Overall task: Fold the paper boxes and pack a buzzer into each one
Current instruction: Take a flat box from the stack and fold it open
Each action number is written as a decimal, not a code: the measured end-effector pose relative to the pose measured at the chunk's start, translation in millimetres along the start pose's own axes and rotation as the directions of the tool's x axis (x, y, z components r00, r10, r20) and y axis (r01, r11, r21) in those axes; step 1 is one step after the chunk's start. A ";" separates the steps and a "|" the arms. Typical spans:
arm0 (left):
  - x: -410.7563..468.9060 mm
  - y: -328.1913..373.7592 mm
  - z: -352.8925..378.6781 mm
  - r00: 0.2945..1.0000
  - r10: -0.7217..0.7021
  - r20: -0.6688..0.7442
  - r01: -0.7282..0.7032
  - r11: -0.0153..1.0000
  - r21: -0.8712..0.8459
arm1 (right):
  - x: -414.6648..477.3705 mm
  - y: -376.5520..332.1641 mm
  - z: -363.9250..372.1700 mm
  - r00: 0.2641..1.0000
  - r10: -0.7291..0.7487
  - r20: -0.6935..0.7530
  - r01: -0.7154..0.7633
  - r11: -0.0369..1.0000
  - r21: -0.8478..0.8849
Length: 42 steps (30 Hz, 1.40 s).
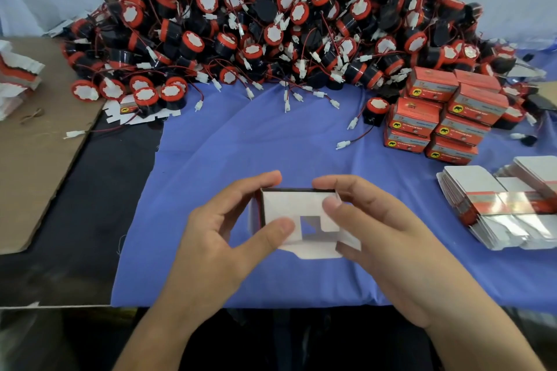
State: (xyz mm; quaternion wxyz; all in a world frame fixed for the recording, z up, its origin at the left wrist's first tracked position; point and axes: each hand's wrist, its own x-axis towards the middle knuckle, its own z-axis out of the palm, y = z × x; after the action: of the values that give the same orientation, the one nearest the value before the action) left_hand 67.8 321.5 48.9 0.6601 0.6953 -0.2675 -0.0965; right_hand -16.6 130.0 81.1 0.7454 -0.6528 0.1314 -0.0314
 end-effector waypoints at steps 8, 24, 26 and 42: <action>-2.7 -1.8 8.5 0.995 -0.061 -0.074 0.049 0.988 -0.148 | -4.6 4.9 -10.8 0.990 -0.051 0.129 0.031 0.988 0.152; -5.8 -1.7 28.3 0.969 0.018 -0.246 -0.099 0.942 -0.321 | -9.5 26.8 2.3 0.906 -0.408 0.109 0.421 0.854 -0.306; -9.2 1.1 35.8 0.969 0.043 -0.244 -0.118 0.946 -0.302 | -8.1 29.9 15.0 0.886 -0.462 0.037 0.454 0.849 -0.270; -15.1 5.3 50.0 0.927 0.206 -0.314 -0.229 0.973 -0.039 | -13.4 34.6 48.9 0.916 -0.256 -0.309 0.289 0.955 0.067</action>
State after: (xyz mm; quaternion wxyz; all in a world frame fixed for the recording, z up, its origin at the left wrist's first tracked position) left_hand 29.5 285.8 45.2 0.7258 0.6426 -0.2329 0.0771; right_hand -22.2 185.2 54.7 0.7406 -0.6099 0.1477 -0.2401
